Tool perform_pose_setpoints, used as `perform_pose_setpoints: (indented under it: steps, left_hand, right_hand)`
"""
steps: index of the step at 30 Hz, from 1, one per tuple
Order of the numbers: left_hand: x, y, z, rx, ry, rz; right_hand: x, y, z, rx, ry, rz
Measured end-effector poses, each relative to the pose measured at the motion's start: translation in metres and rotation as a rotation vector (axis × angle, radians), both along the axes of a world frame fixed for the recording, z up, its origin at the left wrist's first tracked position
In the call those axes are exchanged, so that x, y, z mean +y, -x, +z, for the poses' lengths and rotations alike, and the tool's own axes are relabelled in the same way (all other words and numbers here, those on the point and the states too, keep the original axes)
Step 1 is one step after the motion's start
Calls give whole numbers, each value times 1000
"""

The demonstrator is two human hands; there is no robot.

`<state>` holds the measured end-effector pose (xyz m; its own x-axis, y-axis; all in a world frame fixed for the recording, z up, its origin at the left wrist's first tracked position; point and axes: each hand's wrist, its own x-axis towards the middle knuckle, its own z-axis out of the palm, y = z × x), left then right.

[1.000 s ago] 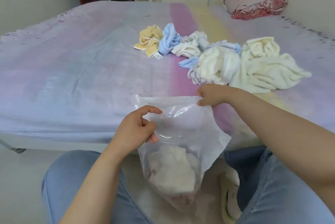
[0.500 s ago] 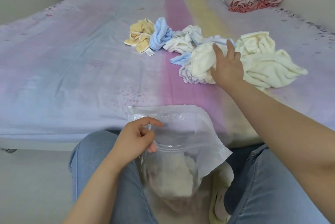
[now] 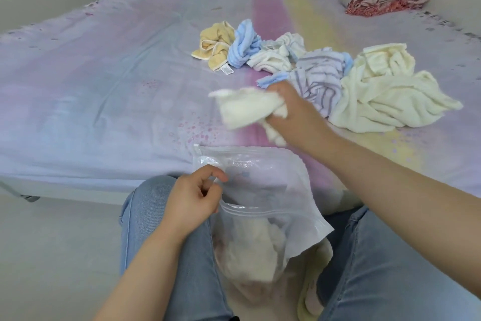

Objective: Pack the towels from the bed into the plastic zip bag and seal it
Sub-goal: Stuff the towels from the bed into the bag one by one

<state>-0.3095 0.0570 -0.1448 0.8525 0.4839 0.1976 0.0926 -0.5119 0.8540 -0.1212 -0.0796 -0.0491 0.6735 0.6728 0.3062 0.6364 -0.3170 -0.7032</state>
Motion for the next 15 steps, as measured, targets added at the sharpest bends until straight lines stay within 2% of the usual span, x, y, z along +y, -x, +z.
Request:
perform_pose_setpoints:
  steps: [2,4,5,6,7,8,11,12,15]
  left_hand:
    - [0,3,-1,-52,-35,33]
    - [2,6,-3,-80,-58,44]
    - [3,7,-4,-83,-70,49]
    - [4,8,-5,-83,-84,54]
    - [5,9,-7,-80,-99,60]
    - [5,10,-8,-77,-111,64]
    - [6,11,-9,-88,-133,57]
    - [7,11,-9,-92,-132,53]
    - [8,9,-8,-97,-106,50]
  right_hand:
    - [-1,22,-16,-99,387,174]
    - [-7,34,-28,-76,866,409]
    - [-9,35,-31,-40,1051,485]
    - [-10,33,-32,14,1125,504]
    - [-9,29,-34,55,1087,477]
    - [-5,25,-35,63,961,401]
    - [9,3,-40,-151,537,43]
    - [14,-5,-43,-196,524,8]
    - [22,-21,-55,-171,704,39]
